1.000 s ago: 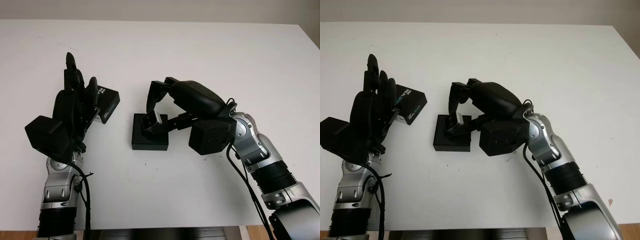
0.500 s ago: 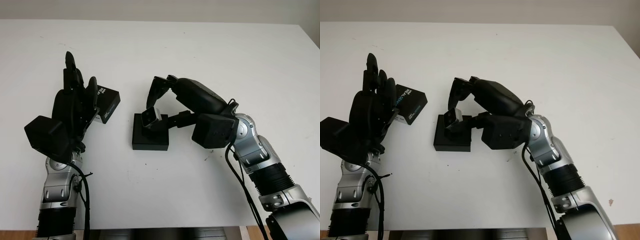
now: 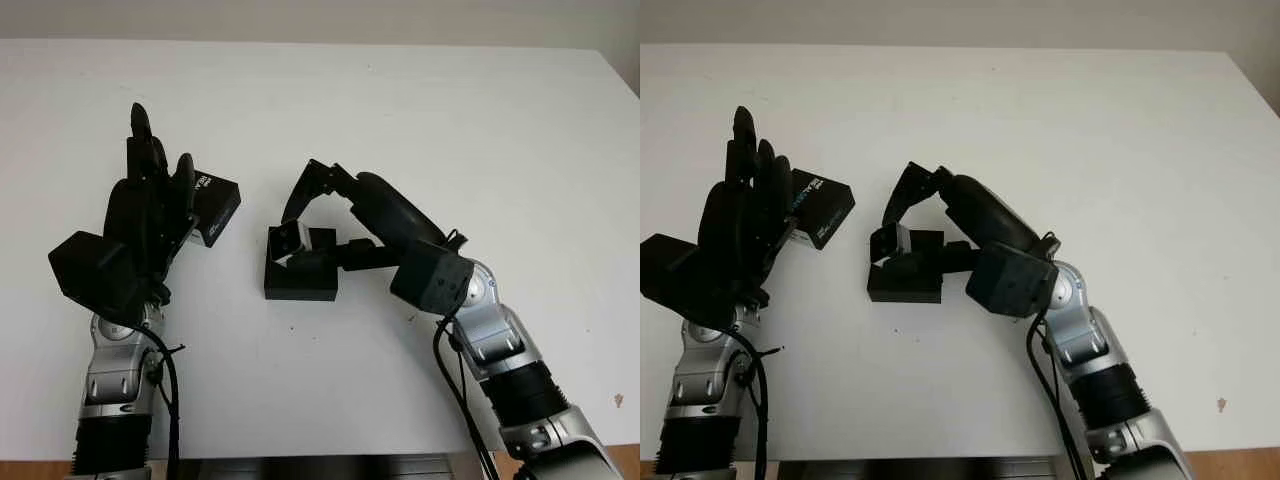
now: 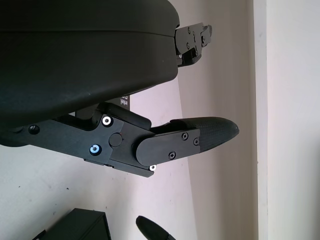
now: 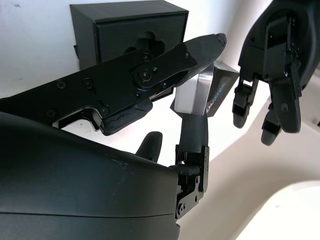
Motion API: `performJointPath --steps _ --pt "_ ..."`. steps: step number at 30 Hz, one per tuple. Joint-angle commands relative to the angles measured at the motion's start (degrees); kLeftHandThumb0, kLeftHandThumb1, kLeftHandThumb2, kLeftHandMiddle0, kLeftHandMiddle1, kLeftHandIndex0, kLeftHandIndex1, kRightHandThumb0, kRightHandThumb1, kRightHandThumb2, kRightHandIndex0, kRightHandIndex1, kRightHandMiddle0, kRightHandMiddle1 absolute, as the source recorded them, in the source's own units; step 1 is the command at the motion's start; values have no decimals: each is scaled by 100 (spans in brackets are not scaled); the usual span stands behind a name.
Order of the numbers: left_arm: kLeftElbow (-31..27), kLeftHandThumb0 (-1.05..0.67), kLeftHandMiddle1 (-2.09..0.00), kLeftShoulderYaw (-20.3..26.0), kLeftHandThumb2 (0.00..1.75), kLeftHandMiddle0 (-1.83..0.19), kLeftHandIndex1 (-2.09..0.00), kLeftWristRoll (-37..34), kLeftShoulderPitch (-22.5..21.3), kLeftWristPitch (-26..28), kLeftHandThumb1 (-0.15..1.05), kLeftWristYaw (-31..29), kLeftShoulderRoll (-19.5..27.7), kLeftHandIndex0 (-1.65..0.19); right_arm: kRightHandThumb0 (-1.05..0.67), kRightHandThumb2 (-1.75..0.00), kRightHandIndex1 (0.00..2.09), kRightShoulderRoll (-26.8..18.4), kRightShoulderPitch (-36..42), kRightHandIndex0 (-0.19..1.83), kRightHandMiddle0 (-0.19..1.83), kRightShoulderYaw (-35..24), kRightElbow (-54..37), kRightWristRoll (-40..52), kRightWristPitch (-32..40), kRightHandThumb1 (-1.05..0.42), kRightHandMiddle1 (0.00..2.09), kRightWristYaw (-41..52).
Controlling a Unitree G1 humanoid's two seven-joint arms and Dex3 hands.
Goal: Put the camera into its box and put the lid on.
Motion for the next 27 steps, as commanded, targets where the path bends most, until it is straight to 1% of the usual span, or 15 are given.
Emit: performJointPath --steps 1,5,11,16,23,27 --pt "-75 -60 0 -7 59 19 0 -30 33 -13 105 -27 25 19 -42 -6 120 85 145 -8 26 -32 -127 -28 -136 -103 178 -154" --pt "-80 -61 0 -8 59 19 0 -22 36 -7 105 -21 14 19 -42 -6 119 176 288 -7 25 -12 -41 -218 -411 -103 179 -550" --pt "-47 -61 0 -11 59 19 0 -26 33 -26 105 -44 23 19 -41 -8 117 334 475 -10 20 5 112 -411 -734 -105 183 -1016" --pt "-53 -62 0 -14 59 19 0 -29 34 -3 105 -47 9 19 -40 -8 112 423 554 -11 18 -13 281 -446 -931 -105 182 -1259" --pt "-19 -61 0 -4 60 19 0 -44 34 -61 105 -90 16 19 -42 -13 111 468 622 -13 12 -30 403 -261 -864 -105 181 -1152" --pt "-24 -62 0 8 59 19 0 -45 46 -51 105 -91 19 19 -43 -12 110 469 624 -13 12 -41 432 -200 -736 -105 180 -1059"
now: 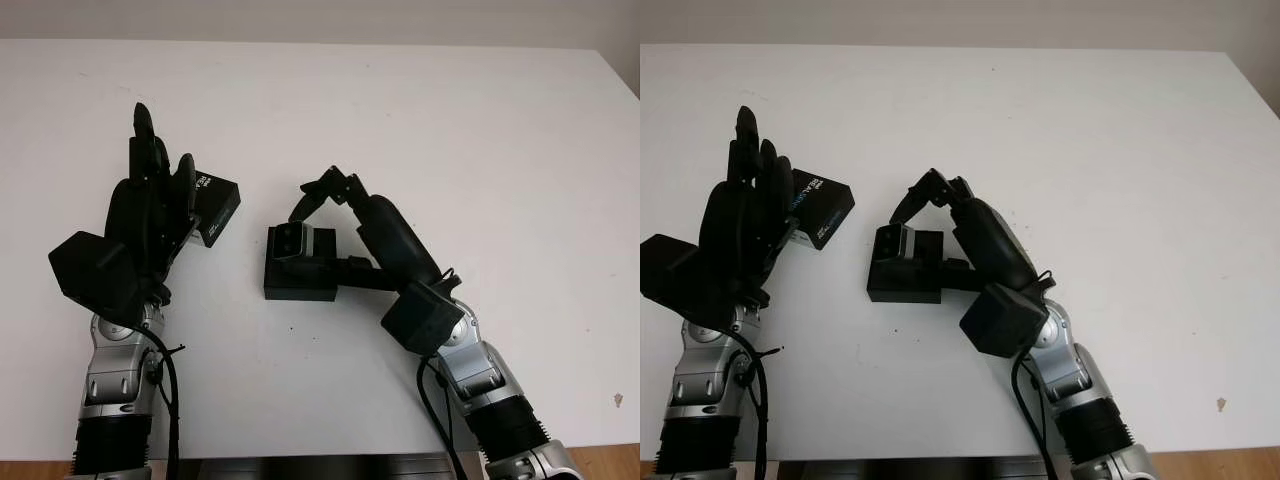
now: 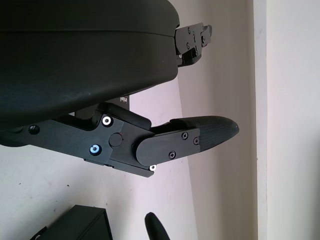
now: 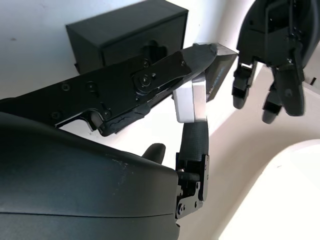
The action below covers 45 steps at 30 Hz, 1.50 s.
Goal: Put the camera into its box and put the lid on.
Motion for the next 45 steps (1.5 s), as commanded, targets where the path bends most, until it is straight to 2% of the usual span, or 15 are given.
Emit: performJointPath --steps 1,16,32,45 --pt "-27 -62 0 10 59 19 0 -39 44 -43 105 -16 19 19 -43 -12 110 40 45 -13 12 -38 -10 78 84 -105 180 55" --pt "-60 -62 0 8 59 19 0 -12 56 -10 105 11 30 19 -43 -8 103 -49 -37 -8 16 -76 -33 194 574 -105 169 502" --pt "-14 -62 0 23 58 19 0 -15 47 -49 105 21 26 19 -42 -6 104 13 -74 -8 19 -51 158 300 667 -105 173 601" --pt "-63 -62 0 35 56 19 0 -32 58 -20 105 59 15 19 -44 -9 108 -146 -70 -12 15 60 -52 -24 786 -105 173 671"
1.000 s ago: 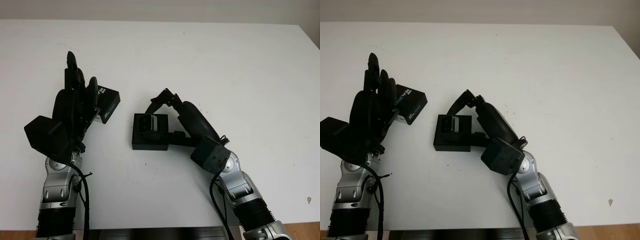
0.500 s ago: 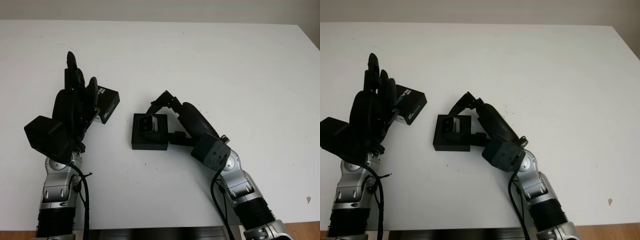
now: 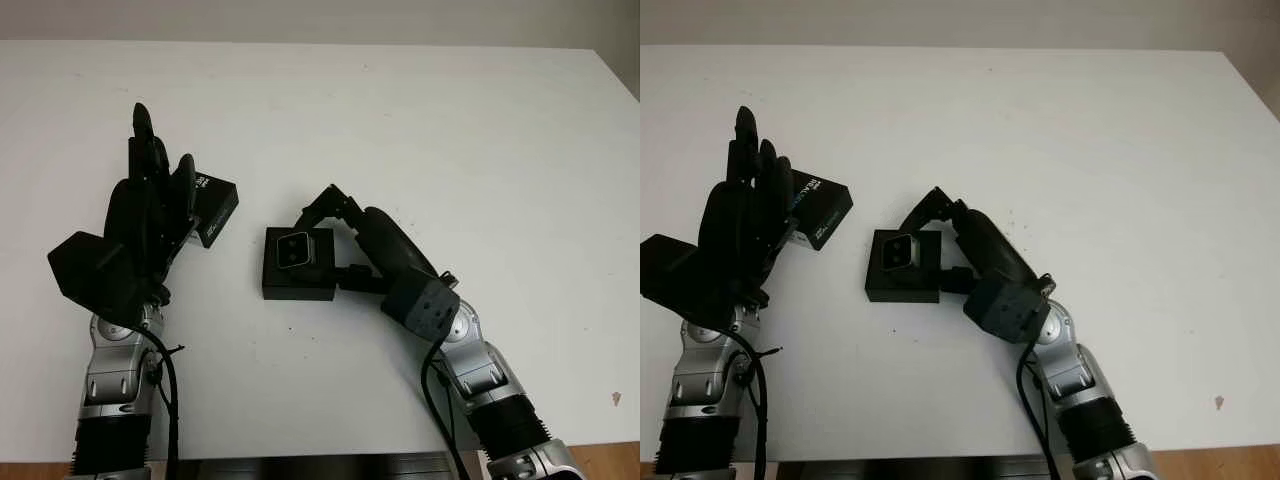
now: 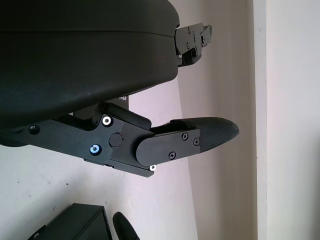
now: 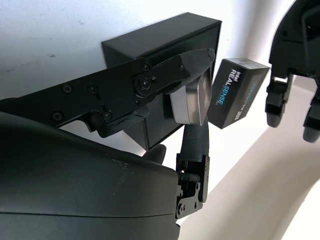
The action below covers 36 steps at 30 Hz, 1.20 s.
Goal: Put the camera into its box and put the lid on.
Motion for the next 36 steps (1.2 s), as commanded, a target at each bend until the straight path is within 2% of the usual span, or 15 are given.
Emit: performJointPath --steps 1,4,9,16,28,31,36 --pt "-65 -62 0 21 56 19 0 -28 54 -23 105 14 9 19 -45 -10 107 -93 -2 -13 14 98 -179 -111 130 -105 173 112" --pt "-59 -61 0 20 57 19 0 -39 55 -17 105 -2 17 19 -50 -8 90 -202 31 -16 1 151 -362 -227 195 -105 147 254" --pt "-71 -61 0 22 57 19 0 -21 59 -13 105 23 14 19 -54 -6 67 -348 96 -18 -9 201 -635 -396 124 -105 116 327" --pt "-63 -61 0 31 57 19 0 -46 60 -55 105 22 5 19 -53 -6 41 -426 235 -11 -5 198 -1032 -392 189 -105 96 430" --pt "-63 -60 0 28 58 19 0 -20 58 -36 105 20 31 19 -54 -6 28 -563 322 -5 -3 152 -1367 -351 179 -105 87 569" --pt "-87 -61 0 26 57 19 0 -4 61 -13 105 59 21 19 -53 -7 18 -678 316 -1 -4 72 -1484 -260 151 -105 73 681" --pt "-95 -60 0 26 57 19 0 -36 60 1 105 31 31 19 -64 -26 7 -1211 254 2 -4 -27 -1320 -495 -775 -105 34 609"
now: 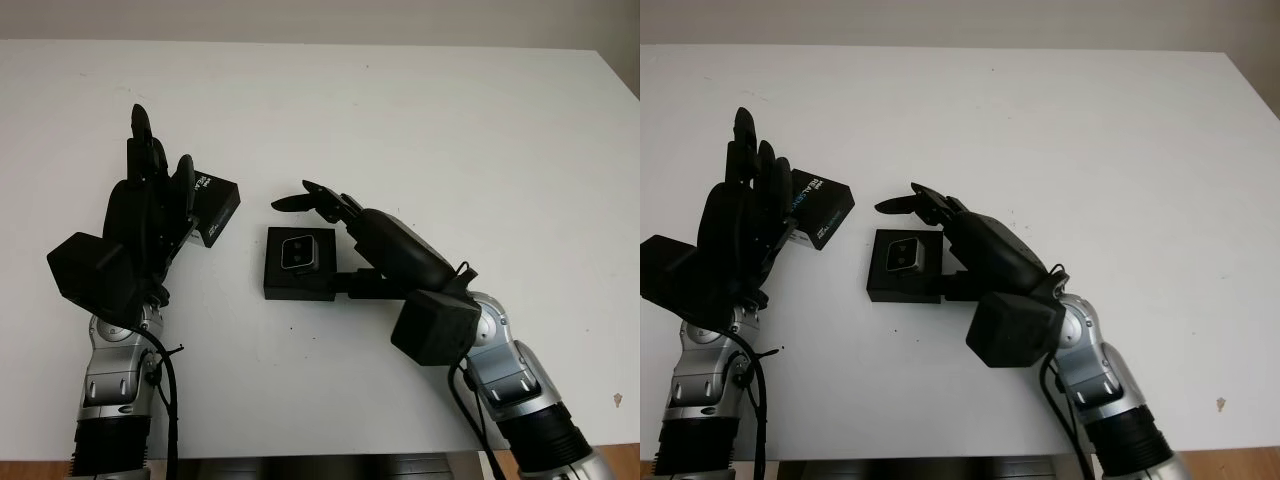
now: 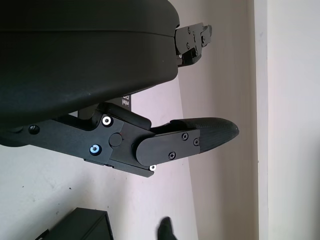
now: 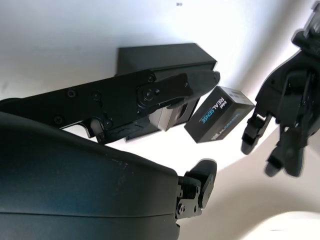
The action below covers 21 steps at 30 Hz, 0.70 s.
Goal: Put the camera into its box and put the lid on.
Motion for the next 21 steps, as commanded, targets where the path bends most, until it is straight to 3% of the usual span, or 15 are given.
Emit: performJointPath --steps 1,10,21 --pt "-91 -60 0 15 57 19 0 -35 37 -11 105 -10 24 19 -66 -29 7 -171 -13 2 -4 -48 49 -97 -259 -105 30 -55" --pt "-85 -62 0 -4 58 19 0 8 5 -9 105 18 28 19 -80 -59 2 -688 1 -9 -7 -31 313 -528 -901 -105 14 -116" --pt "-150 -62 0 10 57 19 0 -17 27 37 105 14 23 19 -84 -64 4 -814 62 -14 -3 155 515 -1136 -1113 -105 11 -307"
